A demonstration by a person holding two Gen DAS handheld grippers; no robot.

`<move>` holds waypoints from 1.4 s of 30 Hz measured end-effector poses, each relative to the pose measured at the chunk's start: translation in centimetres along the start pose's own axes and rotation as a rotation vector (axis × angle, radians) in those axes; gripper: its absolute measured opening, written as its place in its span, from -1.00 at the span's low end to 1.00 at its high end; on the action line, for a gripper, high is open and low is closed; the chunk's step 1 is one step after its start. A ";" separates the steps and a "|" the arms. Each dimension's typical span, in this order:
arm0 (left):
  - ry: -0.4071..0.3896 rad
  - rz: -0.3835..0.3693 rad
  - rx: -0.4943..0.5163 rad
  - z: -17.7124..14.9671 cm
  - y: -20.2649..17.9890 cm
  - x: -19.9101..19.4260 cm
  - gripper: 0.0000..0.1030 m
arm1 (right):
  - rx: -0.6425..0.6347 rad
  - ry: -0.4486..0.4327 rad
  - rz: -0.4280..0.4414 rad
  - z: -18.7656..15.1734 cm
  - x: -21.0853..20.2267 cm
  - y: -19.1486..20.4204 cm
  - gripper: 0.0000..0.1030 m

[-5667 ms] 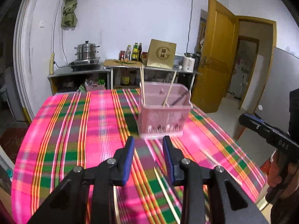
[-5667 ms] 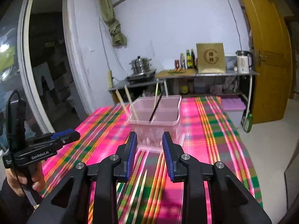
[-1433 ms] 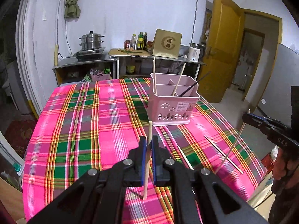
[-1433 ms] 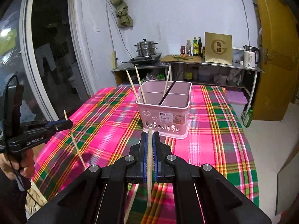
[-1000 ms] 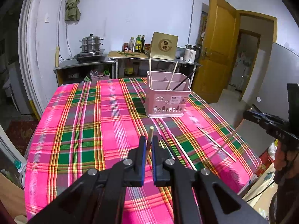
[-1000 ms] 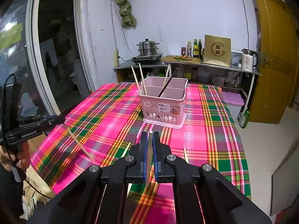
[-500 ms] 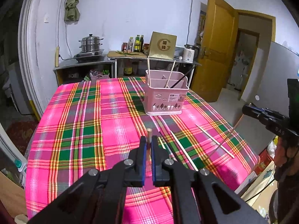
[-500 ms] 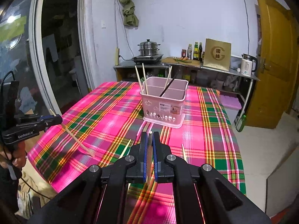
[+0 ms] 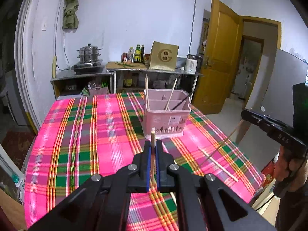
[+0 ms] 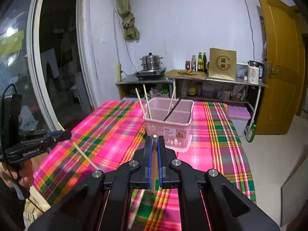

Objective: Organize utensils
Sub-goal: 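Lift the left tool's chopstick over the pink basket while the right tool carries its chopstick there, then open the left tool to drop its chopstick into the basket while the right tool releases its own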

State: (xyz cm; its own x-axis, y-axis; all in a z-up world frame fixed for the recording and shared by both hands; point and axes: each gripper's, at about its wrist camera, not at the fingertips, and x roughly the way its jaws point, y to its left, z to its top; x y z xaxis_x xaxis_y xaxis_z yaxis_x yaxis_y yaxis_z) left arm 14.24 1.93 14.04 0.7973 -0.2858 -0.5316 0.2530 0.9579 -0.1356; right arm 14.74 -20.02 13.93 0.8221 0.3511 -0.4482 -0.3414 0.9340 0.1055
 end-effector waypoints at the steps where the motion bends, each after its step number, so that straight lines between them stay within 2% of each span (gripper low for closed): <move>1: -0.008 -0.002 0.003 0.6 -0.2 0.1 -0.91 | 0.006 -0.012 0.001 0.5 0.2 0.0 -0.91; 13: -0.119 -0.022 0.035 8.5 -1.9 2.3 -0.91 | 0.026 -0.131 0.015 6.8 2.8 -0.1 -0.91; 22: -0.167 -0.023 0.041 12.2 -2.0 4.8 -0.91 | 0.041 -0.183 0.011 9.9 5.2 -1.1 -0.91; 32: -0.145 -0.024 0.043 13.5 -1.7 9.6 -0.91 | 0.058 -0.172 0.001 10.4 9.6 -2.2 -0.91; 42: -0.069 -0.016 0.034 12.4 -1.0 14.7 -0.92 | 0.066 -0.107 -0.014 8.8 14.8 -3.2 -0.91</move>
State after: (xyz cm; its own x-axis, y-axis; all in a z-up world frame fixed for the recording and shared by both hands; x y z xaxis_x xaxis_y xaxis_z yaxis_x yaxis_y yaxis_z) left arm 32.53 -3.57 16.77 0.8286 -0.3029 -0.4709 0.2830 0.9522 -0.1147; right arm 31.96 -17.24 14.76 0.8719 0.3397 -0.3527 -0.3016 0.9400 0.1599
